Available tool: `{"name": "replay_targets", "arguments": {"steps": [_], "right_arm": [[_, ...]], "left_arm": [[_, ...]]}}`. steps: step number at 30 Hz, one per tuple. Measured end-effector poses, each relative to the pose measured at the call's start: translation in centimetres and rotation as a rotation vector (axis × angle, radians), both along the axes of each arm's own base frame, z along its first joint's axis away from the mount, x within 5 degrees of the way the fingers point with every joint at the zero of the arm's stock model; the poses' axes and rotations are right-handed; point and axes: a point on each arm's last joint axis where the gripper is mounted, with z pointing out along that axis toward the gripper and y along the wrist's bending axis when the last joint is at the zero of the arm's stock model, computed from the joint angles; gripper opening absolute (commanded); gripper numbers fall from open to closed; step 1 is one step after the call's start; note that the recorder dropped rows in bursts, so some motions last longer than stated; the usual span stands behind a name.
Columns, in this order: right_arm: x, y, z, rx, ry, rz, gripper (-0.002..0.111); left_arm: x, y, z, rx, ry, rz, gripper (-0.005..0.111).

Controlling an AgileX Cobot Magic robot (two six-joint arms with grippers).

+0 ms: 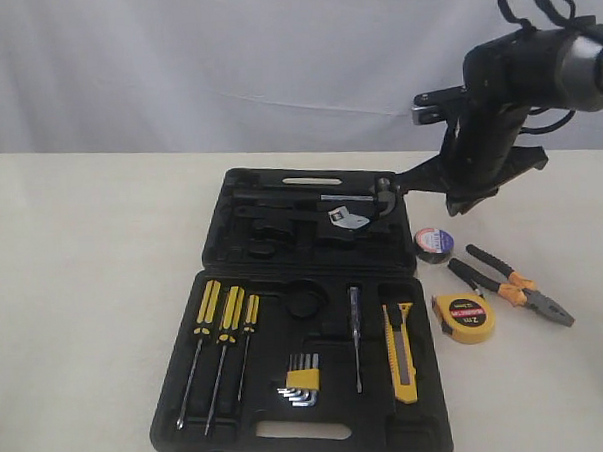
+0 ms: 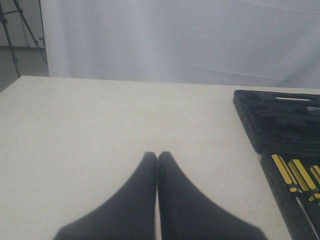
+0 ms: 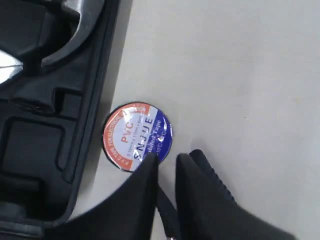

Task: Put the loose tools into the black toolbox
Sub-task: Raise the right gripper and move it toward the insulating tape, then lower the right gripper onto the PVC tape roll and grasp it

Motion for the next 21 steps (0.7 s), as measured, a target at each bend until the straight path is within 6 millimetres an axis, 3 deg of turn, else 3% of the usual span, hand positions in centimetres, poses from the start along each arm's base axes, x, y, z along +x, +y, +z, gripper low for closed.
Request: {"name": "replay_targets", "arguments": {"steps": [3, 5, 21], "right_arm": [[0.10, -0.02, -0.64, -0.004, 0.023, 0.020, 0.051], [0.09, -0.02, -0.75, -0.006, 0.028, 0.026, 0.057], [0.18, 0.14, -0.66, -0.056, 0.069, 0.250, 0.067]], "left_arm": [[0.00, 0.00, 0.00, 0.000, 0.000, 0.000, 0.000], [0.00, 0.00, 0.00, 0.000, 0.000, 0.000, 0.000], [0.00, 0.00, 0.00, 0.000, 0.000, 0.000, 0.000]]}}
